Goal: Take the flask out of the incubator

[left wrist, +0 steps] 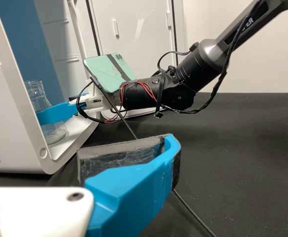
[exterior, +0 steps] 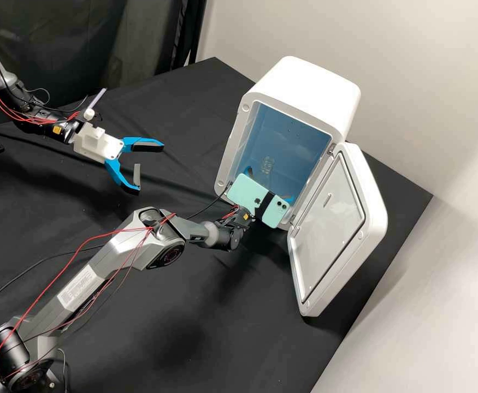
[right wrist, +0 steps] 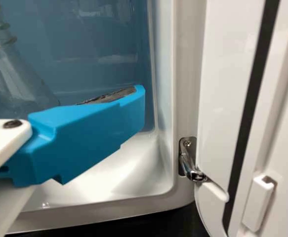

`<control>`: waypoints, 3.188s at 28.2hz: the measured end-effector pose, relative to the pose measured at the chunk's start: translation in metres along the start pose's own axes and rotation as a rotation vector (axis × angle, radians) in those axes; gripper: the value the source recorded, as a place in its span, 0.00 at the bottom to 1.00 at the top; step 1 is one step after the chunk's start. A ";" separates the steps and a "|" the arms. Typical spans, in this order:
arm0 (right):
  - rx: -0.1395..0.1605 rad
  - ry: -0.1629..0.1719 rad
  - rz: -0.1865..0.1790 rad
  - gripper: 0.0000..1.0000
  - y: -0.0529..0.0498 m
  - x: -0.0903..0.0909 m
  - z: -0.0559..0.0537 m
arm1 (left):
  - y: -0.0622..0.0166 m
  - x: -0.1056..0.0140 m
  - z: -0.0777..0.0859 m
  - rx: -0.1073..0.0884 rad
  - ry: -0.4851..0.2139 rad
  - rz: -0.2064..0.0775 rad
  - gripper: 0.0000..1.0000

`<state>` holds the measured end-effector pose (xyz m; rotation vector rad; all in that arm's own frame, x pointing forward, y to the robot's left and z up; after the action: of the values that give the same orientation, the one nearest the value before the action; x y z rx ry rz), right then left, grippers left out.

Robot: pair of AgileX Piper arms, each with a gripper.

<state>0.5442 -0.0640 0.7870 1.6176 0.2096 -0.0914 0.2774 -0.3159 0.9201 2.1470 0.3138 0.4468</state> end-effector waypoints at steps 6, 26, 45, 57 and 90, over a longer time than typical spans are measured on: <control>-0.002 0.005 0.005 1.00 0.001 0.002 0.000 | 0.0000 0.000 0.000 -0.001 0.001 0.000 1.00; -0.003 0.006 0.005 0.00 -0.003 0.006 0.006 | 0.0000 0.000 0.000 0.018 0.002 0.000 1.00; -0.021 0.017 -0.005 0.00 -0.003 0.007 0.005 | 0.0003 0.000 0.000 0.022 0.002 0.001 1.00; -0.014 0.017 -0.005 0.00 -0.003 0.007 0.005 | 0.0003 0.000 0.000 0.022 0.002 0.001 1.00; -0.010 0.019 -0.004 0.00 -0.003 0.007 0.005 | 0.0003 0.000 0.000 0.033 0.005 0.002 1.00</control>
<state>0.5508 -0.0682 0.7820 1.6089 0.2278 -0.0781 0.2774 -0.3157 0.9207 2.1784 0.3236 0.4507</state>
